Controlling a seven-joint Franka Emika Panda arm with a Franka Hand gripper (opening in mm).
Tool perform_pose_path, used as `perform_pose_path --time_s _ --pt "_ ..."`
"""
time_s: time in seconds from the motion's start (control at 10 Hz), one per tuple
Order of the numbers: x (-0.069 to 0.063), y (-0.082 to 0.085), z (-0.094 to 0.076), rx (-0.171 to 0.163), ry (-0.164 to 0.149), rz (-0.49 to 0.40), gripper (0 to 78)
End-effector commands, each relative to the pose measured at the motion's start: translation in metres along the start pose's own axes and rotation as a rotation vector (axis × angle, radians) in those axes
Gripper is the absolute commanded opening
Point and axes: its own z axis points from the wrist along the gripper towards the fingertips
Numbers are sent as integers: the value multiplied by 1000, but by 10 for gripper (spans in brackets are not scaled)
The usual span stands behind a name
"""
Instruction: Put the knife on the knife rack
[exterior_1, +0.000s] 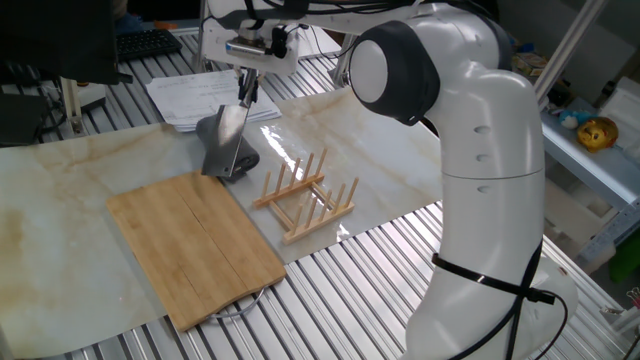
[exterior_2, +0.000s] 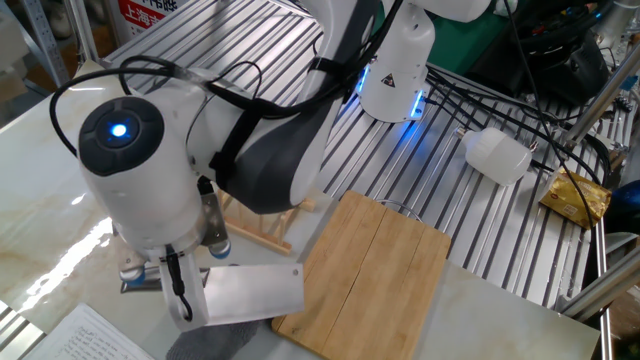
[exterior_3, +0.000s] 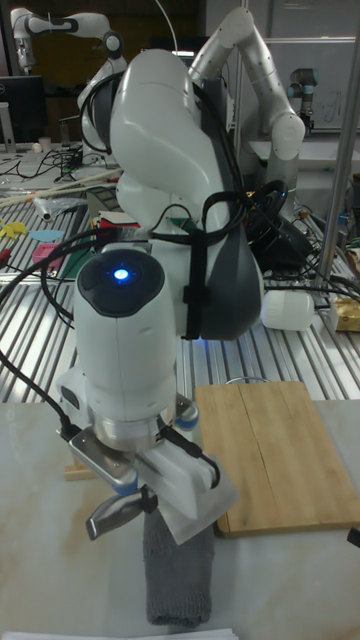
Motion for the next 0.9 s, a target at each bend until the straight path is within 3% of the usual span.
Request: perform_pose_path --time_s 0.1,0.2,0.5,0.9 --pt "0 0 -5 16 -26 4 12" --pt "0 0 -6 19 -27 6 12" --pt "14 -7 -38 46 -8 29 12" --pt "40 -35 -57 62 6 -9 12"
